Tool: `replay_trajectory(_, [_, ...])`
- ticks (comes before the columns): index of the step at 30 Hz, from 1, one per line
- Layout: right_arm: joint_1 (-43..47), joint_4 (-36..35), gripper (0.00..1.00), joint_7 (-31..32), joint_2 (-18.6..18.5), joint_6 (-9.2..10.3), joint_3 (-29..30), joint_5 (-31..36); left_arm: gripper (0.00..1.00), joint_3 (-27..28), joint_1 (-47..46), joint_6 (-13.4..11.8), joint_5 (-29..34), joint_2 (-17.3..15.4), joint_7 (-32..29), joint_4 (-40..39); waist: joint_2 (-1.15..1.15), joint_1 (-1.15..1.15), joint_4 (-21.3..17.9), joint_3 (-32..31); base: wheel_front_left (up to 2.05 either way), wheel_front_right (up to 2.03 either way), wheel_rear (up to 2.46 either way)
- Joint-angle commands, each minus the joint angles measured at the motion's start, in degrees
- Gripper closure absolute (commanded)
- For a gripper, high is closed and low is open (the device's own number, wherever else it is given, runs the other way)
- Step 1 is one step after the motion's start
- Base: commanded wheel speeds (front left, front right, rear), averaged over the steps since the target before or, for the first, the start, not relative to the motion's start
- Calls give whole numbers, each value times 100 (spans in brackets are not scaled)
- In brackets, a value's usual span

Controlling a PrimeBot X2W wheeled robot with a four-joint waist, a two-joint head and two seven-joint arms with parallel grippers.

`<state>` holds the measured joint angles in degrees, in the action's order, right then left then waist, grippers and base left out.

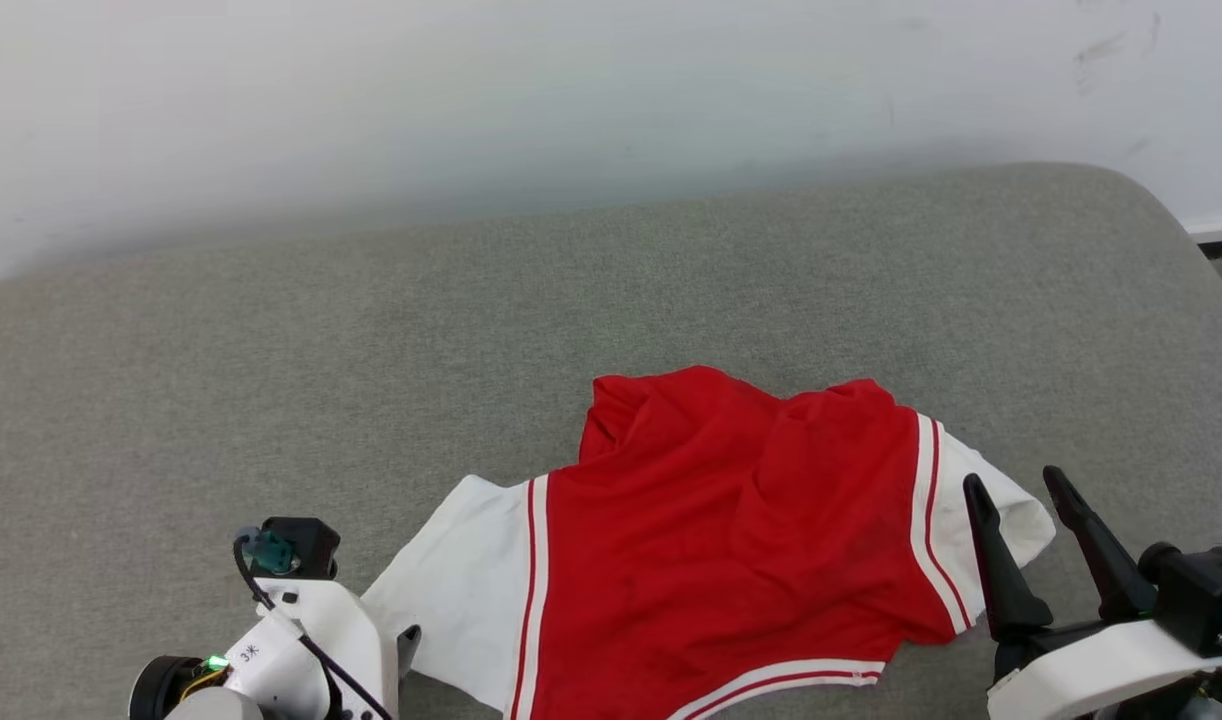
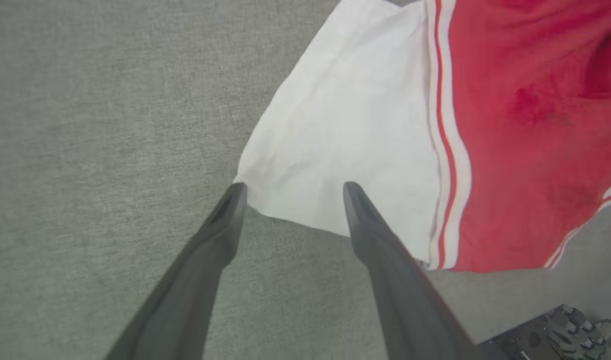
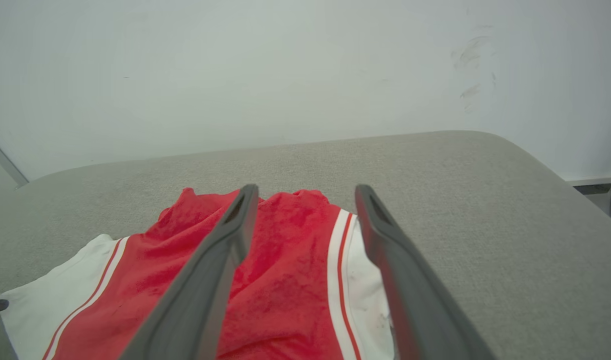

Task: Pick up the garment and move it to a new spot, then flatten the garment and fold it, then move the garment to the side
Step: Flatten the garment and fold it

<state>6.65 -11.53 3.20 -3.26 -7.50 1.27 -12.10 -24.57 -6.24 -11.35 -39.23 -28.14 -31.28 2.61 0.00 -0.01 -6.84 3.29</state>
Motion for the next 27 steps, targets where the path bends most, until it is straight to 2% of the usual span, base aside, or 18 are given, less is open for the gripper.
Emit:
replay_trajectory(1, [-96,15,0,-33,25,2,0,-39,0,-59,-91,-36,16,-62,-171,93,0,1,-92,131,0,0,0])
replay_trajectory(4, [-164,71,0,-79,31,2,-20,-71,0,-90,-228,-131,12,-128,-478,285,0,1,-173,284,0,0,0])
replay_trajectory(7, [-237,128,0,-122,36,2,17,-107,0,-182,-296,-103,-15,-112,-707,507,0,1,-238,437,0,0,0])
replay_trajectory(12, [-362,225,0,-182,40,2,34,-159,1,-559,-329,139,-166,76,-1227,929,0,1,-289,620,0,0,0])
replay_trajectory(13, [-369,254,0,-175,40,2,45,-153,53,-627,-319,211,-224,158,-1268,988,0,1,-298,644,0,0,0])
replay_trajectory(14, [-380,282,0,-168,42,2,52,-157,100,-693,-324,289,-241,225,-1286,1033,0,1,-302,656,0,0,0])
replay_trajectory(16, [-401,336,0,-151,41,2,105,-195,100,-777,-353,398,-212,289,-1207,1082,0,1,-294,669,0,0,0])
replay_trajectory(19, [-395,451,0,-77,37,2,194,-251,100,-697,-394,414,-126,257,-921,1115,0,1,-268,618,0,0,0])
replay_trajectory(23, [-338,693,0,107,-119,2,404,-414,100,-561,-470,335,29,232,-451,970,0,1,-191,495,0,0,0])
replay_trajectory(27, [-264,1011,0,553,-263,2,741,-669,100,-382,-430,176,160,187,30,702,0,1,-105,379,0,0,0])
